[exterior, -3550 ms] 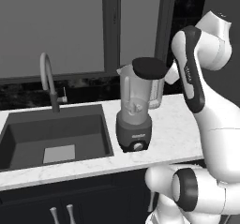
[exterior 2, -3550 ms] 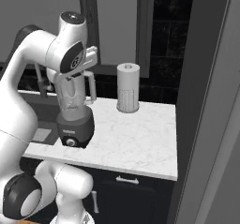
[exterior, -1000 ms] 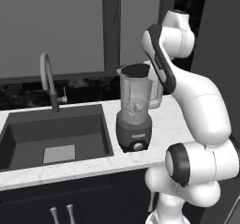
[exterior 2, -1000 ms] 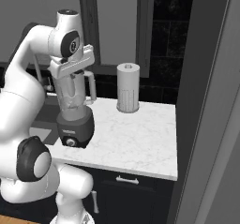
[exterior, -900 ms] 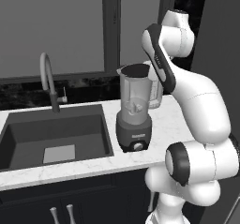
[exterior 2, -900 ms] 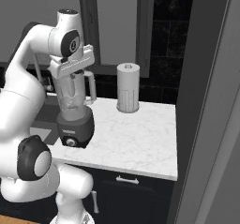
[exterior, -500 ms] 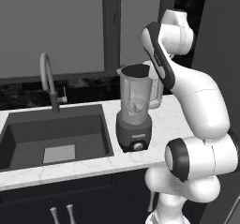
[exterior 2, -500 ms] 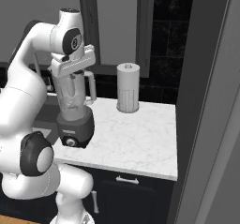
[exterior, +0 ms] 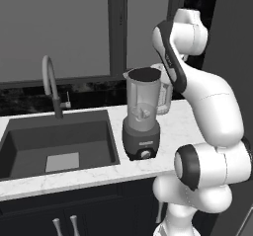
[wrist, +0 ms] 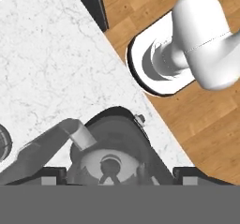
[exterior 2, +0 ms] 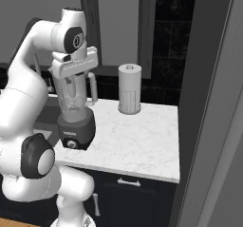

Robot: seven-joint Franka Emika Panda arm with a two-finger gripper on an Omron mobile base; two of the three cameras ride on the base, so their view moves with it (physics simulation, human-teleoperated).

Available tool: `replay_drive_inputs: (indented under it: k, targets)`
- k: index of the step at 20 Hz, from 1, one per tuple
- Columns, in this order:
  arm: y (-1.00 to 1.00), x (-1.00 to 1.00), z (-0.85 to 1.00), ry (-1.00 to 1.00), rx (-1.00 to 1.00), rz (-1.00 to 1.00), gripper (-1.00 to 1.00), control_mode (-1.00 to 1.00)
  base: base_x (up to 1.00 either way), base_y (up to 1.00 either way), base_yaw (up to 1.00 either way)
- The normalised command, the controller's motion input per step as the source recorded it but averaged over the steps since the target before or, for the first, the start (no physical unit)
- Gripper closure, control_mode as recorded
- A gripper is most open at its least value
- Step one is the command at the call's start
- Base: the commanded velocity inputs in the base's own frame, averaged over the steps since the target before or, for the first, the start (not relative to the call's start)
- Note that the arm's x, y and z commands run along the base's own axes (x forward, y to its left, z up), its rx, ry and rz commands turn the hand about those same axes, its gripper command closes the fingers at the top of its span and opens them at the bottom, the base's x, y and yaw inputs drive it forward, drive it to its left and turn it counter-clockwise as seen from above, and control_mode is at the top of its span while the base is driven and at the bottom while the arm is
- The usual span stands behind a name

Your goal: Close the lid blender by securely placing the lid on top.

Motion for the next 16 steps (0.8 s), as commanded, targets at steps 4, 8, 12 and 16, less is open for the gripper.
replay_drive_inputs:
  k: [4,8,12,16]
  targets:
    - [-0.03,-0.39,0.0,0.0,0.0,-0.13,-1.0,-1.0,0.0,0.0,0.0]
    - [-0.03,-0.56,0.0,0.0,0.0,-0.14,-1.0,-1.0,0.0,0.0,0.0]
    - [-0.1,-0.47,0.0,-0.12,0.0,-0.1,-1.0,-1.0,0.0,0.0,0.0]
    - [-0.47,-0.22,0.0,-0.19,0.01,-0.01,-1.0,-1.0,0.0,0.0,0.0]
